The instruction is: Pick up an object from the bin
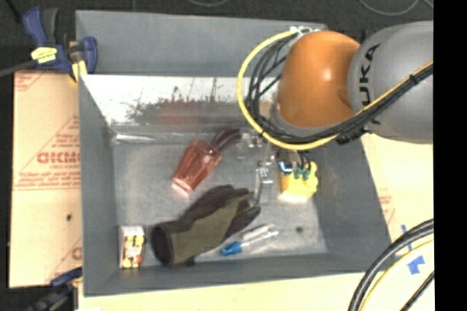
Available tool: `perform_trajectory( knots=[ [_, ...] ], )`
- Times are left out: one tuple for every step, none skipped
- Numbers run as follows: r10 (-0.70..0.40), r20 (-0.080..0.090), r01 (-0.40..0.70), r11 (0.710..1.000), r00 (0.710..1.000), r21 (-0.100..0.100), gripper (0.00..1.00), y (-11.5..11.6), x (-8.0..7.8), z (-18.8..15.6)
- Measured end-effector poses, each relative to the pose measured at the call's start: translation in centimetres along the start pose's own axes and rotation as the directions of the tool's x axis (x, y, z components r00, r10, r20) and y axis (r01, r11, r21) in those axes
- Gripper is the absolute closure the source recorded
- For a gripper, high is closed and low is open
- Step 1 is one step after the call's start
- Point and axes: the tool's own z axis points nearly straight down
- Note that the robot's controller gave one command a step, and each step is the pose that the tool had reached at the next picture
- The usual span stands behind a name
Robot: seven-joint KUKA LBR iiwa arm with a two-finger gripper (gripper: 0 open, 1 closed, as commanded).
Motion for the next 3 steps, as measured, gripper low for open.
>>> perform_trajectory(
  knots=[
    [0.000,0.008,0.000,1.000,1.000,0.000,0.00,0.0,-0.2,-0.4],
    [-0.065,0.012,0.065,0.998,0.998,0.002,0.00,3.0,-0.4,3.1],
    [-0.014,0.007,0.014,1.000,1.000,-0.002,0.00,4.0,0.5,6.5]
  ],
)
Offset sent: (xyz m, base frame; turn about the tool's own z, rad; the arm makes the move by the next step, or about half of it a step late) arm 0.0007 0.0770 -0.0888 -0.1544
